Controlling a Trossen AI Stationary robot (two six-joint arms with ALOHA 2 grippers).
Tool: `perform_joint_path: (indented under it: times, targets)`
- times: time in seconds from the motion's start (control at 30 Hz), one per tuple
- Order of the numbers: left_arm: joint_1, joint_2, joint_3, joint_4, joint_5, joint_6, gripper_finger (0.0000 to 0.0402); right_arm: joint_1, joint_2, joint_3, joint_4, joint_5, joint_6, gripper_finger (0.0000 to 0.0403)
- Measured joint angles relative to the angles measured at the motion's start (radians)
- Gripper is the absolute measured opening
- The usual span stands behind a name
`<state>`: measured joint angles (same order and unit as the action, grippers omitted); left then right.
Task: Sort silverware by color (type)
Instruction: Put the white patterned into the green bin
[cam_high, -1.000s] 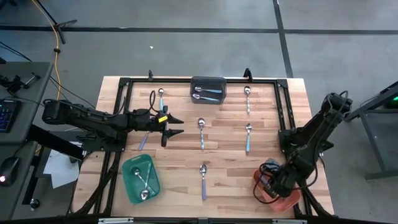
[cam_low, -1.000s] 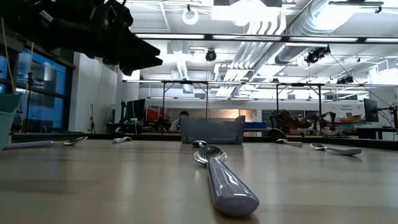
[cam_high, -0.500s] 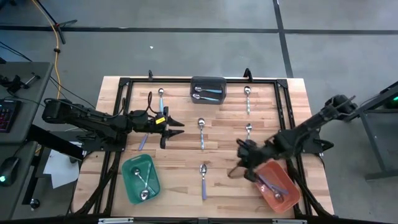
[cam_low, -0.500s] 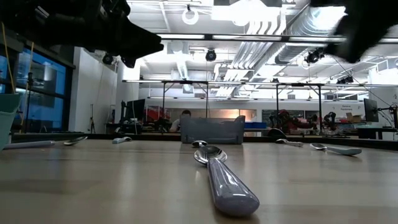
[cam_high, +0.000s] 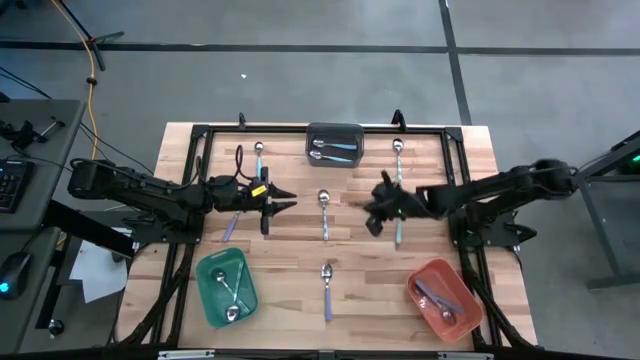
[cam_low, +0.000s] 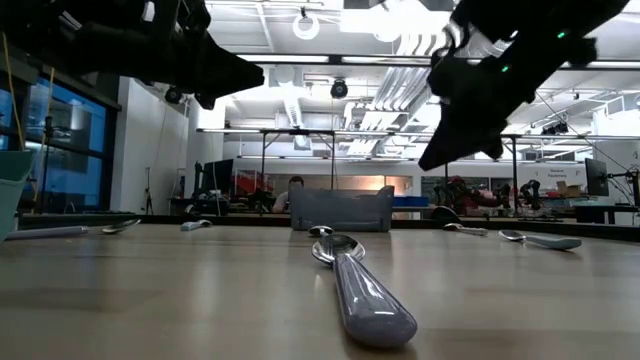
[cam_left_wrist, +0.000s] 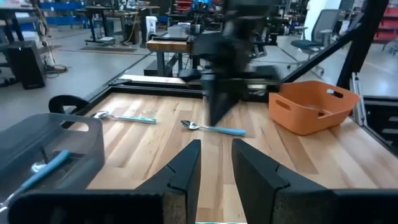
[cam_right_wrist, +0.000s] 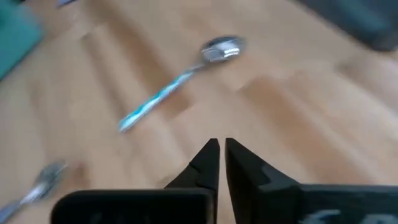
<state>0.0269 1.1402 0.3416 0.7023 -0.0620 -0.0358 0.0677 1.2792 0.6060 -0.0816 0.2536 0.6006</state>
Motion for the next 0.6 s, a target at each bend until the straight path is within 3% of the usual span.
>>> perform_joint_path:
  times: [0.23, 0.43, 0.6]
  targets:
    - [0.0, 0.001, 0.0, -0.001, -0.001, 0.047, 0.008, -0.128, 0.0, 0.0, 0.031, 0.007, 0.006, 0.0059]
    - [-0.02, 0.001, 0.0, -0.002, -0.002, 0.022, 0.008, -0.106, 0.0, 0.0, 0.095, 0.005, 0.011, 0.0105]
    - [-0.042, 0.001, 0.0, -0.002, -0.002, 0.017, 0.008, -0.066, 0.0, 0.0, 0.117, 0.027, 0.029, 0.0117]
